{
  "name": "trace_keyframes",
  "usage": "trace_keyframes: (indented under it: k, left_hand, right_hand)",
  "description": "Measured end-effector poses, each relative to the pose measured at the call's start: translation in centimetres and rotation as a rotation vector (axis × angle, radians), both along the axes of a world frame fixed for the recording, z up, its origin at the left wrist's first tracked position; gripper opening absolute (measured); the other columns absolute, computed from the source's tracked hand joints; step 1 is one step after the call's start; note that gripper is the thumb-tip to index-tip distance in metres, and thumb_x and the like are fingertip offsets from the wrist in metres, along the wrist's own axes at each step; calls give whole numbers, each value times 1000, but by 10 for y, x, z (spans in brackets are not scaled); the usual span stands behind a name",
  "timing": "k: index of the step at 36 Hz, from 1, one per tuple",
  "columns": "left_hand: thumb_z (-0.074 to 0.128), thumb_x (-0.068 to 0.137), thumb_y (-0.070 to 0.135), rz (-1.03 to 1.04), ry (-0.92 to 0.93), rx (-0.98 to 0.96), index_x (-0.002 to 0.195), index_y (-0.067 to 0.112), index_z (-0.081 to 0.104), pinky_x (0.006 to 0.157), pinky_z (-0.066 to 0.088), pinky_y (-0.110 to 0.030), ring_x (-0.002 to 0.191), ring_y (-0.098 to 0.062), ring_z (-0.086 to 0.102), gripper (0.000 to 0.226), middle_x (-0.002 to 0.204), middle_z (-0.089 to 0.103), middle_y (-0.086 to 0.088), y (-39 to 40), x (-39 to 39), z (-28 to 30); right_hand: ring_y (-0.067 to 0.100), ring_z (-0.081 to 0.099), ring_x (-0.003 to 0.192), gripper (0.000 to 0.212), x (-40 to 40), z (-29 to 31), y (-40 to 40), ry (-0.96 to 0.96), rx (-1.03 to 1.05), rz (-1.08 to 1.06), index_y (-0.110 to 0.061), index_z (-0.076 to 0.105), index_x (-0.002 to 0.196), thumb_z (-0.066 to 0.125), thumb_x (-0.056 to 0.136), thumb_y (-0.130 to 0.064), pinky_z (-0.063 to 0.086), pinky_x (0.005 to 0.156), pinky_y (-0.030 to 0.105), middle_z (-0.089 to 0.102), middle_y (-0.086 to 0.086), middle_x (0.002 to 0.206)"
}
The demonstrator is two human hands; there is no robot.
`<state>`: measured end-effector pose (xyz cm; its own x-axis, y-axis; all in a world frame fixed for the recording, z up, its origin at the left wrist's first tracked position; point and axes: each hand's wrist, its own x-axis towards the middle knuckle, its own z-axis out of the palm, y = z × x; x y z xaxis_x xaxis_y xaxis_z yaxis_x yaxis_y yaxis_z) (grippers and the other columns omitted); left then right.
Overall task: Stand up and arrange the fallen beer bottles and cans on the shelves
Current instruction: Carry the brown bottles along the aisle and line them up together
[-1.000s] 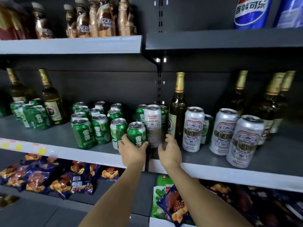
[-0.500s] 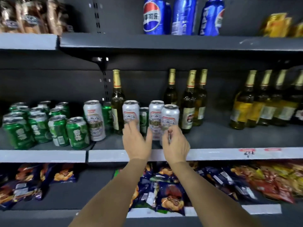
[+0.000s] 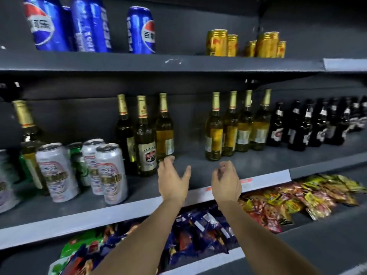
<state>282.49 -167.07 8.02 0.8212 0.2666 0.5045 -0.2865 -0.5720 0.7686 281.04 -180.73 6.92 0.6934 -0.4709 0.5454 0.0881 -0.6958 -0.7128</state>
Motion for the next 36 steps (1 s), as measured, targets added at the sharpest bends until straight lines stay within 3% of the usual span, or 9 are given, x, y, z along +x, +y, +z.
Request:
trace_keyframes:
  k: [8, 16, 21, 27, 36]
  left_hand:
    - [75, 81, 38, -183, 125, -22, 138, 21, 38, 96, 45, -36, 127, -20, 45, 70, 138, 45, -2, -49, 79, -3]
    - [82, 74, 36, -272, 243, -106, 151, 22, 22, 112, 35, -43, 139, -27, 35, 99, 151, 36, -6, -108, 142, -2]
    - [87, 67, 36, -238, 229, -203, 152, 26, 16, 112, 36, -48, 138, -27, 36, 111, 149, 38, -5, -146, 176, 0]
    - [87, 67, 33, -102, 209, -298, 148, 27, 21, 106, 43, -48, 129, -25, 47, 104, 138, 48, -3, -173, 200, -1]
    - [82, 73, 33, -4, 186, -260, 136, 29, 32, 95, 46, -34, 118, -19, 55, 81, 126, 55, 4, -177, 199, -2]
  right_hand:
    - [28, 56, 112, 30, 60, 15, -62, 166, 81, -43, -13, 50, 122, 56, 93, -19, 43, 87, 34, 58, 7, 120]
    - [30, 48, 124, 44, 112, 10, -117, 344, 62, 4, -11, 40, 135, 54, 96, -26, 42, 94, 37, 49, 9, 137]
    - [28, 47, 128, 56, 154, 17, -145, 336, 82, 67, -11, 36, 140, 58, 94, -33, 44, 98, 39, 48, 9, 141]
    - [26, 44, 131, 67, 196, 19, -159, 351, 40, 175, -11, 29, 145, 61, 92, -38, 42, 99, 37, 44, 6, 144]
    - [27, 45, 130, 77, 222, 3, -156, 359, 127, 208, -15, 29, 143, 73, 83, -38, 43, 101, 42, 47, 7, 139]
